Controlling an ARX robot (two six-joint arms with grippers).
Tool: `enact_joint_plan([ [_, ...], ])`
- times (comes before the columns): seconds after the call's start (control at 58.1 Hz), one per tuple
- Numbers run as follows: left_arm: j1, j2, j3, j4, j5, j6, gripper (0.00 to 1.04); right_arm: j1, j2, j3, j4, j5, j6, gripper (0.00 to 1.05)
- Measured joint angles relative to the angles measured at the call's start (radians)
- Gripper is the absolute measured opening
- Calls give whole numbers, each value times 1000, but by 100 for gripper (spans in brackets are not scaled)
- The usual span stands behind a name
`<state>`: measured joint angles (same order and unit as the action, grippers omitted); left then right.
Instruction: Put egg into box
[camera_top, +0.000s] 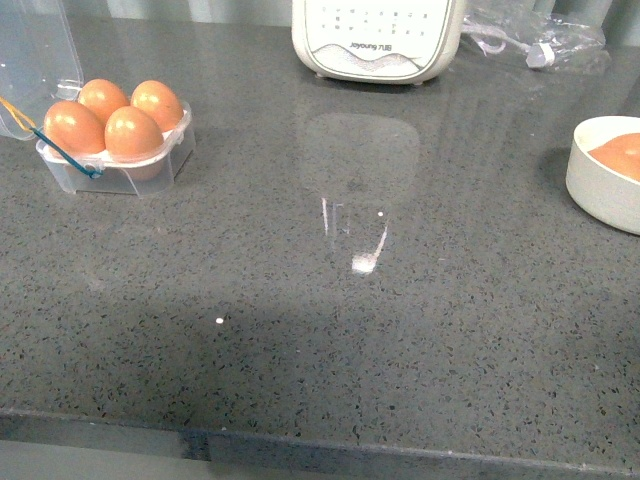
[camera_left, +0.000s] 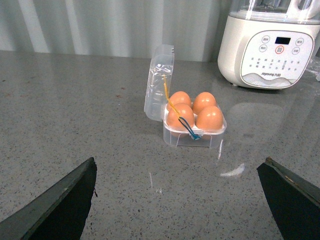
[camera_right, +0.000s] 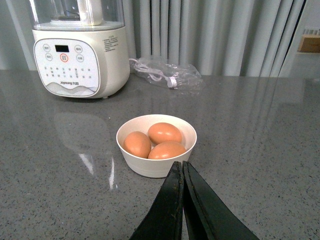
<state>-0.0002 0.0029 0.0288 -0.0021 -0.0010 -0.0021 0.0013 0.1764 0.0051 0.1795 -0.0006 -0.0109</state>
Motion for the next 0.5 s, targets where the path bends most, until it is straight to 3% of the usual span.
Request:
enact_joint_plan([
  [0.103,0,0,0,0,0,0,98,0,-151,1,-173,0,0,3],
  [0.413,0,-2,0,0,0,0,98,0,-172,1,-179,-1,0,3],
  [0.499,0,-2,0,0,0,0,98,0,-172,1,-179,0,0,16],
])
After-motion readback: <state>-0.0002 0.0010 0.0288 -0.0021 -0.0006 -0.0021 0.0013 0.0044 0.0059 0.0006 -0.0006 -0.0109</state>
